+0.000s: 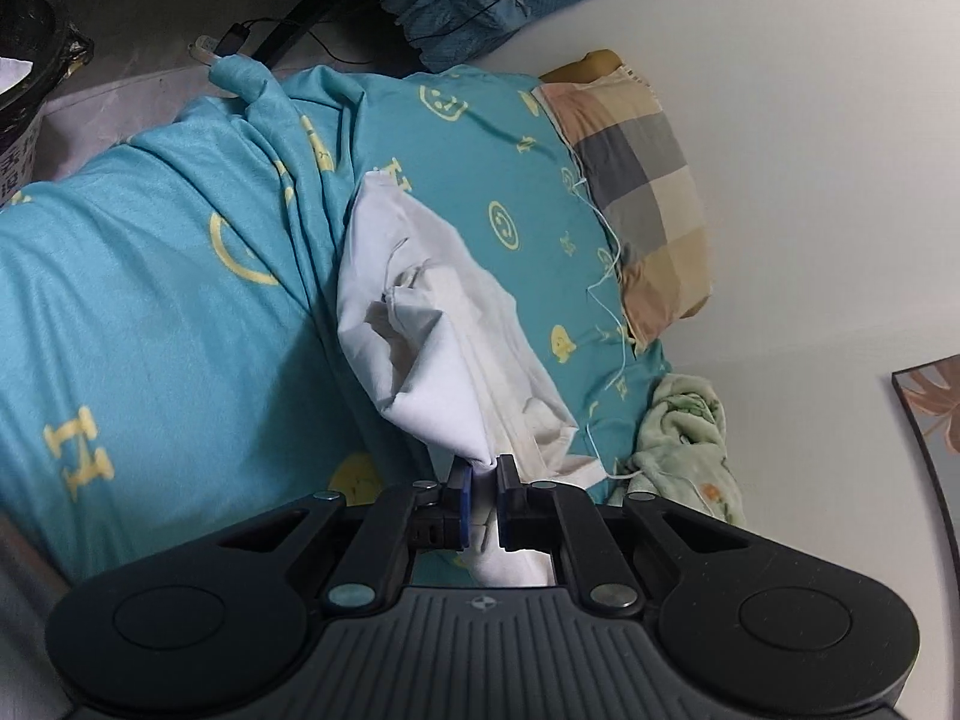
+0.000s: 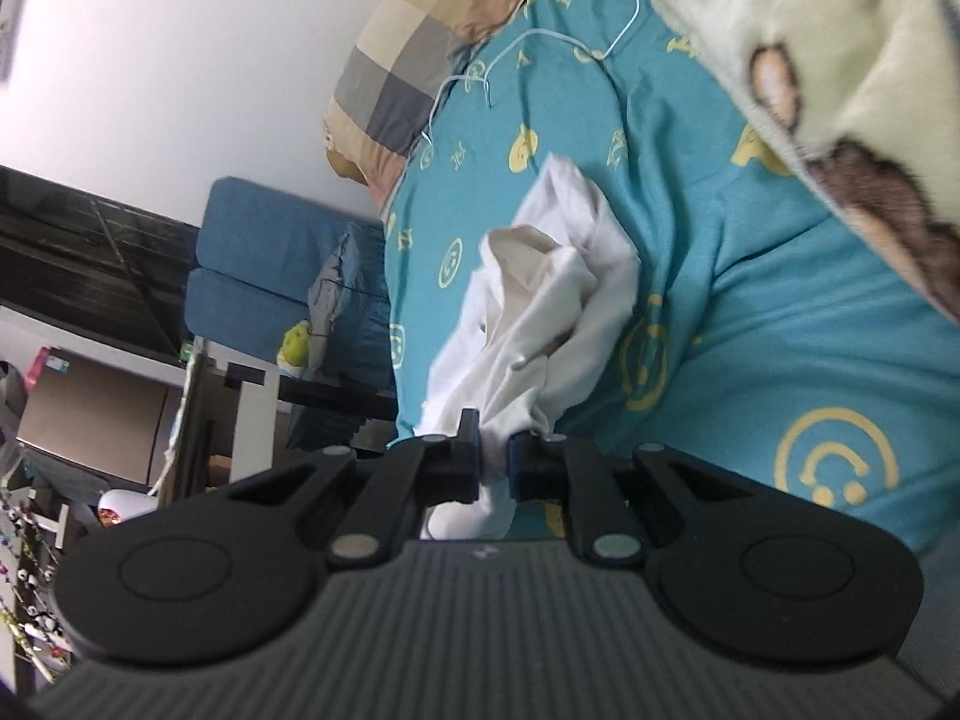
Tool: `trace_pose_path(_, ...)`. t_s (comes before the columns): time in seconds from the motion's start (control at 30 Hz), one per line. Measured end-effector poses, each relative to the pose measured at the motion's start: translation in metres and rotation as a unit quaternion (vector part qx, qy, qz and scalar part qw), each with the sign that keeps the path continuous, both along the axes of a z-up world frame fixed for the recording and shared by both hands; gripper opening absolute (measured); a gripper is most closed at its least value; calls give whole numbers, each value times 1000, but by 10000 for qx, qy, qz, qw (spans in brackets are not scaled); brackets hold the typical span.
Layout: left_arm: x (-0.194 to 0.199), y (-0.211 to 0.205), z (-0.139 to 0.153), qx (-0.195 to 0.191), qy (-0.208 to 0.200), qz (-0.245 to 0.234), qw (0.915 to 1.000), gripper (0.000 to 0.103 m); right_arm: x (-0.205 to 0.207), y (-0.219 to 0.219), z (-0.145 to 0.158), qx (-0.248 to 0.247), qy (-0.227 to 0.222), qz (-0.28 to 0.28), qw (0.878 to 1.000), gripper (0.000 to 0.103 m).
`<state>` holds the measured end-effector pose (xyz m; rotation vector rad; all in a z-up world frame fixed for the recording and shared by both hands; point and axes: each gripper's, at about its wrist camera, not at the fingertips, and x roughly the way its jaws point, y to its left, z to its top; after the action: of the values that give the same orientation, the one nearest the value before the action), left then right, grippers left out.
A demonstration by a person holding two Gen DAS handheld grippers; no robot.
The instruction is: Fold clothes
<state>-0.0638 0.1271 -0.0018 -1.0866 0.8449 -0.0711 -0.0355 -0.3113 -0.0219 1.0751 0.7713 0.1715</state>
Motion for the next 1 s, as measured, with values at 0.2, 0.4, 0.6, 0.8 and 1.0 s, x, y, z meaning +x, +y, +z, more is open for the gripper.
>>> trace_pose_path(0.2, -35, -5, 16, -39, -49, -109, 9999, 8, -42, -10, 10, 62, -79, -109, 9999, 12)
trace_pose_path(0.4, -74, 1, 22, -48, -92, -144, 9998, 7, -80, -13, 17, 58, -150, -164, 9997, 12)
trace_pose_path(0.6, -99, 12, 24, -161, -129, -69, 9998, 7, -103, -8, 23, 70, -172, -265, 9995, 12)
trace_pose_path(0.8, -69, 14, 30, -288, -107, 27, 9995, 7, -76, -9, 30, 168, -48, -401, 9990, 12)
trace_pose_path(1.0, 7, 6, 28, -266, -5, 96, 9996, 7, -8, -13, 26, 219, 103, -532, 9983, 12)
